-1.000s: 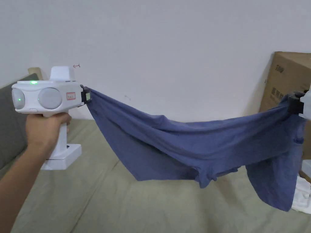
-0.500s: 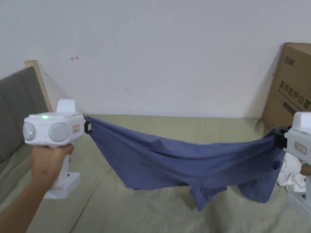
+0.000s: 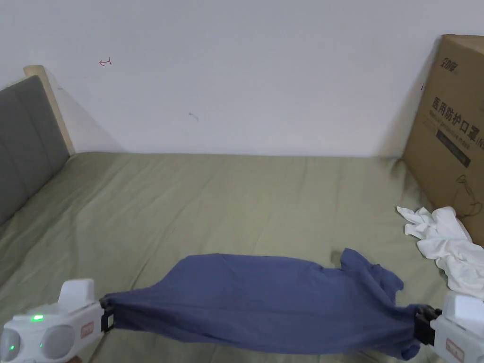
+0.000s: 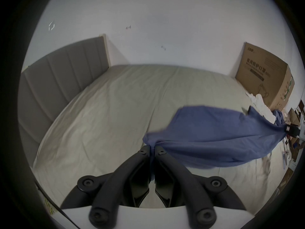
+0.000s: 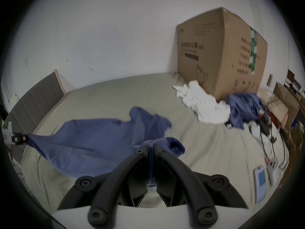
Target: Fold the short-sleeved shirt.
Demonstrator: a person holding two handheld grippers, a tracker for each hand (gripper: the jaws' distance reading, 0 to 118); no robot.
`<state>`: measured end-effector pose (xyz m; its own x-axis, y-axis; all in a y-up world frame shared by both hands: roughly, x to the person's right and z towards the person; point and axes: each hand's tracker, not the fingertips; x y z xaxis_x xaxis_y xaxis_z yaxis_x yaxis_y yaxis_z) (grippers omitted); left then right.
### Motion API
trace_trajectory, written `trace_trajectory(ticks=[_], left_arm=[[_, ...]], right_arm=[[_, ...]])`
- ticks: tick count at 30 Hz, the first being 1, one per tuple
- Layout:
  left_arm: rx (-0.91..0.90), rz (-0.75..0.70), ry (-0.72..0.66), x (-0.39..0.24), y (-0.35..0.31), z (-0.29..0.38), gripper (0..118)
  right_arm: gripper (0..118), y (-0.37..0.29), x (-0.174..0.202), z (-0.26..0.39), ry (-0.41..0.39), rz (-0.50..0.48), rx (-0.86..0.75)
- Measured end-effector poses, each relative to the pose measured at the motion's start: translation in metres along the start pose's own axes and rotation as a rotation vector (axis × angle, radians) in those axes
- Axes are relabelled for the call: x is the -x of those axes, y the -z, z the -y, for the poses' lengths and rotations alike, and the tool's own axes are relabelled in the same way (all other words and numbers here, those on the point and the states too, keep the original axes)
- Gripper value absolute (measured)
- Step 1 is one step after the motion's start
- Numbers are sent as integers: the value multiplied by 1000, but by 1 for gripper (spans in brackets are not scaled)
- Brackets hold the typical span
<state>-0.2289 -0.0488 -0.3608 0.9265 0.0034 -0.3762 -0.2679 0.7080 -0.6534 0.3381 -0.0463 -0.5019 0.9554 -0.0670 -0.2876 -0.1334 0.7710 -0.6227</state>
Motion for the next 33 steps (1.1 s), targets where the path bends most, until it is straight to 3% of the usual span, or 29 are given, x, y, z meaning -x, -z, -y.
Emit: trace_trajectory(ticks=[6,20,33], left_arm=[[54,-6,-63,16,-27,61,2],[103,-48,-123,57,-99,151,2],[339,-107,-111,46,-62,195,2]], right_arm=[[4,-38,3,50,63,-12,31],[4,-119,13,132,79,-34,106],[4,-76,22,172,88,57,366]])
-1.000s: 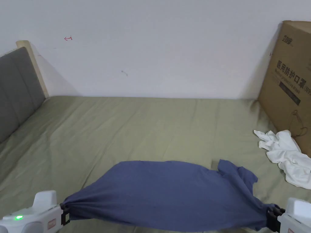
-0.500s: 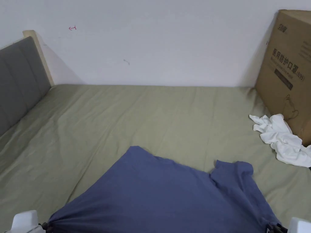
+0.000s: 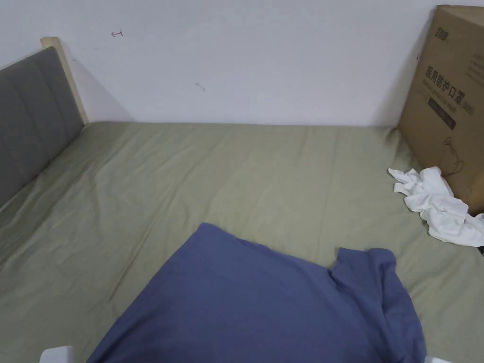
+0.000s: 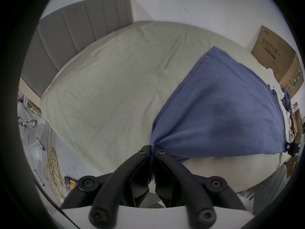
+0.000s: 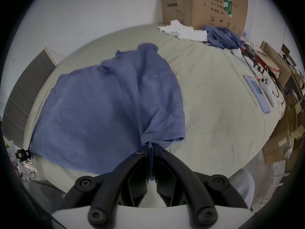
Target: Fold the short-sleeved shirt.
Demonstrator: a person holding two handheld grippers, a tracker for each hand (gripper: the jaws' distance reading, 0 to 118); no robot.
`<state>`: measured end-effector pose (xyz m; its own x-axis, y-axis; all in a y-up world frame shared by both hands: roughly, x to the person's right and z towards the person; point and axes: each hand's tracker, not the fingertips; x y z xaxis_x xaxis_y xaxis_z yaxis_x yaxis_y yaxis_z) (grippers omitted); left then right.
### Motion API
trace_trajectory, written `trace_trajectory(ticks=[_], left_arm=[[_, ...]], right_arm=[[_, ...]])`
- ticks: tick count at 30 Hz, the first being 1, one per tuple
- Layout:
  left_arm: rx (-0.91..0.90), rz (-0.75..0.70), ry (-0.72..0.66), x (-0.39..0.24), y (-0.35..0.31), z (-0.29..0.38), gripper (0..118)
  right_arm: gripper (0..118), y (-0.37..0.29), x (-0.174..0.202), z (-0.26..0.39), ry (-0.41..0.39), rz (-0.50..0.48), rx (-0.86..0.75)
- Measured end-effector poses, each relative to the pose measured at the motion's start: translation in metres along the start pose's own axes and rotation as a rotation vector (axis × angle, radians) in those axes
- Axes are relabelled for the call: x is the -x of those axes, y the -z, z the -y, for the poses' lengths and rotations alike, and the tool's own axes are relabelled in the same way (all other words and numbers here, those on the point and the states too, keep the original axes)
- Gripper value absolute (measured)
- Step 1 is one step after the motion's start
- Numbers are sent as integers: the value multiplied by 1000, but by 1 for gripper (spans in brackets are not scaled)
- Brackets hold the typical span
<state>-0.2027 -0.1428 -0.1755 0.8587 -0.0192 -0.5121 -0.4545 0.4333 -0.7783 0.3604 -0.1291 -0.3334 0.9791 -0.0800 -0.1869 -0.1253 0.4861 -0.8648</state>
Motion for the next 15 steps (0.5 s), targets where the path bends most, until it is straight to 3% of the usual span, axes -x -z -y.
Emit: trace_trajectory(ticks=[1,3,5,6,7,8,9,15], left_arm=[[-9,1,-5,2,9,0,3],[-21,-16,-4,-2,6,-2,29],[-51,-13,-5,-9,-9,-9,66],[-85,5,-17,-12,-18,-13,73],[-123,29,-26,-16,-28,-18,73],[-176,57,-30,-22,-41,-25,92],[-241,82,-26,-29,-58,-32,99],[-584,180,18,-74,-149,-73,101]], right_arm=[[5,-1,1,0,1,2,-5],[10,-15,8,-4,-4,5,-12],[36,-34,16,-11,-17,10,-63],[44,-44,19,-17,-34,14,-97],[44,-56,21,-22,-46,3,-135],[73,-69,25,-29,-53,-14,-189],[85,-85,29,-38,-62,-19,-248],[88,-156,35,-82,-99,-5,-566]])
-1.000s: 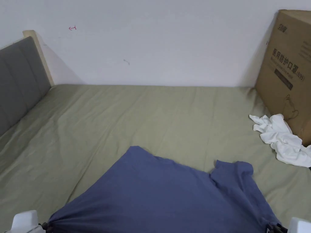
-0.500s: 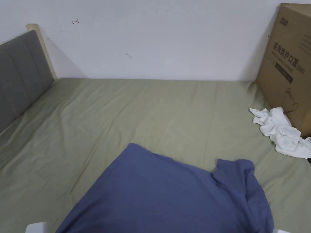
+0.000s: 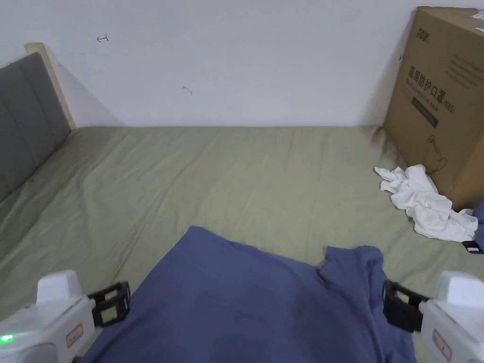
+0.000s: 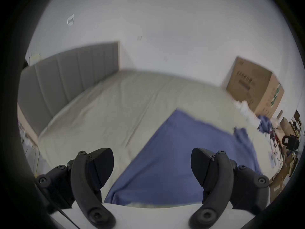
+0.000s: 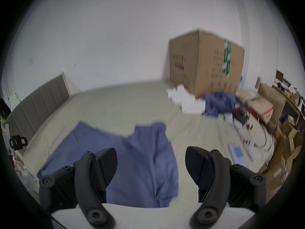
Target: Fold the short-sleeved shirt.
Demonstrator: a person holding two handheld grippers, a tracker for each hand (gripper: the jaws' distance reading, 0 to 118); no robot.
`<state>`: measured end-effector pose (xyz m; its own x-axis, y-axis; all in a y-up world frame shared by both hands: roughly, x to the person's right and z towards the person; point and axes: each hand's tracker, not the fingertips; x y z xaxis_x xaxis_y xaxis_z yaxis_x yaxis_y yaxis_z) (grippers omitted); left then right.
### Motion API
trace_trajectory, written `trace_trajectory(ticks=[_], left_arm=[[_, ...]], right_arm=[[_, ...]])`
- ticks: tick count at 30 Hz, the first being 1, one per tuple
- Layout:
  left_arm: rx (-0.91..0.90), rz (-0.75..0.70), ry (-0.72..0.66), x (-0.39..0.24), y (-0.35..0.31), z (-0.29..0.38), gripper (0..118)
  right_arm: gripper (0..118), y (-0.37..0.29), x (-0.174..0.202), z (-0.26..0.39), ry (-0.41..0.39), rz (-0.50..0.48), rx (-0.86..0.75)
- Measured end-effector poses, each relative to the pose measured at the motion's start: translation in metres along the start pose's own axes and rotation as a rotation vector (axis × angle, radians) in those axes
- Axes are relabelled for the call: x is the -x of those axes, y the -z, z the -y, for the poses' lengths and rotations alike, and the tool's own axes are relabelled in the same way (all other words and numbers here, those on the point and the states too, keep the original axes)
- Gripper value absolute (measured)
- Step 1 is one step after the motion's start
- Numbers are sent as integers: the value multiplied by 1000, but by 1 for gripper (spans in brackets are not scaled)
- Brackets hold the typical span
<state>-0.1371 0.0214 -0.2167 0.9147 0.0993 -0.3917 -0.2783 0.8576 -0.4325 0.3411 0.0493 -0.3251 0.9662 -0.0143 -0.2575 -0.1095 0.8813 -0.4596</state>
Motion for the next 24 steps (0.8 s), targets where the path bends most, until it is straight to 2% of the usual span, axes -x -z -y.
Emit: trace_trajectory(ticks=[5,7,9,10,11,12,17,21,24], left_arm=[[-249,35,21,-37,-19,-34,100],[-334,19,62,-51,-22,-38,91],[-371,29,96,-64,-22,-39,57],[-368,28,95,-67,-19,-39,32],[-366,46,93,-71,-16,-40,4],[-362,101,92,-73,-13,-40,0],[-304,125,107,-87,0,-44,0],[-210,163,134,-94,34,-54,0],[-79,183,142,-96,87,-62,0]], right_arm=[[88,-18,4,-33,-52,27,-169],[84,-22,5,-37,-56,39,-219],[68,-23,9,-39,-62,47,-244],[51,-23,10,-40,-67,49,-251],[17,-23,10,-40,-75,51,-257],[0,-19,8,-39,-77,58,-267],[0,-6,3,-38,-89,67,-264],[0,6,-4,-37,-70,65,-250],[0,18,-7,-38,-77,79,-240]])
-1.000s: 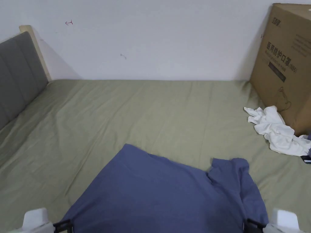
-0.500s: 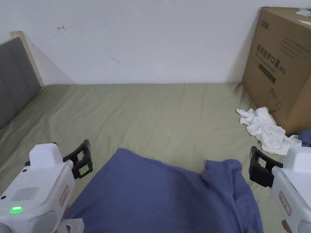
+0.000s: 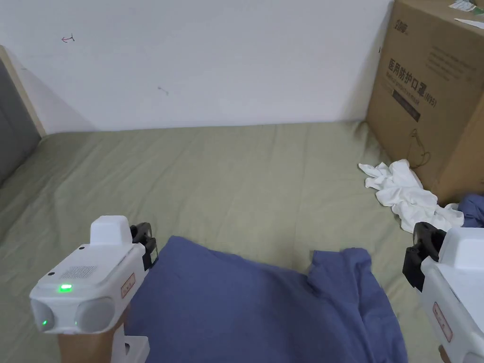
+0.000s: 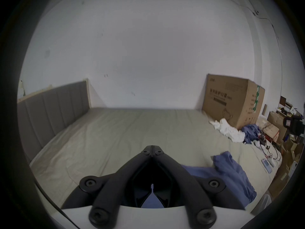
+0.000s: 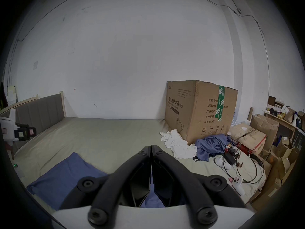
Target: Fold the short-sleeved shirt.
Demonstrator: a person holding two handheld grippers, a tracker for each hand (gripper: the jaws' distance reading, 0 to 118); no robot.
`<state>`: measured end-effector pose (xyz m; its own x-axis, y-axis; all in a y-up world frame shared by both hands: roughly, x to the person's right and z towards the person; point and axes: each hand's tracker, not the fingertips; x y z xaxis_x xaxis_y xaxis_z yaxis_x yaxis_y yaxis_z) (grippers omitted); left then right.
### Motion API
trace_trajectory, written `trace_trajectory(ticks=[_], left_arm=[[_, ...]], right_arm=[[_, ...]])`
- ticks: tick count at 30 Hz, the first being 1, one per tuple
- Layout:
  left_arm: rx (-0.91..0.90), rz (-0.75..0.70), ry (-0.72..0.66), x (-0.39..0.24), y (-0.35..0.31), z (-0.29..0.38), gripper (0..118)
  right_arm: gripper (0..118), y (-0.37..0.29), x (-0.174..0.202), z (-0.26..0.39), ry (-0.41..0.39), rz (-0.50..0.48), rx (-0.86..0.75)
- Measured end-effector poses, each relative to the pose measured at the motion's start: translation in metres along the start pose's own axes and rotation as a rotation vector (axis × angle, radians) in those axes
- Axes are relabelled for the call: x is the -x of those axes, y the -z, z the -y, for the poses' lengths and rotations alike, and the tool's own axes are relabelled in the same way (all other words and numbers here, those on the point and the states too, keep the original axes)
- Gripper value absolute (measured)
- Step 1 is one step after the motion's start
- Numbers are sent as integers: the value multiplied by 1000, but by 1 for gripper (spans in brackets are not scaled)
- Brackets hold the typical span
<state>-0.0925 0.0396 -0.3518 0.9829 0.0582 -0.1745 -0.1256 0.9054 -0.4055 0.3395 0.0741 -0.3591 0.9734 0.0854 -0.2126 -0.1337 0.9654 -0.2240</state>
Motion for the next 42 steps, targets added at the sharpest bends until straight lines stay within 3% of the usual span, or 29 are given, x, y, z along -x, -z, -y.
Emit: trace_trajectory(ticks=[9,10,11,15,17,21,23,27,28,30,34,35,38,42], left_arm=[[329,21,43,30,178,6,0],[350,31,48,32,195,10,4],[381,29,61,34,213,12,10],[487,-21,27,44,271,26,83],[504,-14,19,48,297,31,88],[604,-44,28,48,332,46,85],[648,-50,32,47,341,56,66],[632,-33,81,36,337,59,44],[623,-20,112,32,335,57,44],[618,9,185,28,329,56,6],[544,23,140,27,302,38,2],[516,36,117,27,291,33,2],[465,76,109,29,258,18,2],[424,101,105,31,218,2,2]], right_arm=[[0,50,-12,18,12,23,93],[0,56,-15,21,17,27,106],[0,63,-17,24,25,32,114],[0,84,-22,34,36,62,153],[0,95,-24,38,40,74,171],[0,109,-27,47,33,106,199],[0,113,-28,51,30,118,210],[0,119,-29,55,34,121,234],[0,122,-30,56,38,120,242],[0,128,-34,60,46,110,272],[2,150,-43,84,65,73,417],[12,158,-46,93,64,58,482],[71,181,-48,121,100,25,609],[73,202,-44,152,70,35,707]])
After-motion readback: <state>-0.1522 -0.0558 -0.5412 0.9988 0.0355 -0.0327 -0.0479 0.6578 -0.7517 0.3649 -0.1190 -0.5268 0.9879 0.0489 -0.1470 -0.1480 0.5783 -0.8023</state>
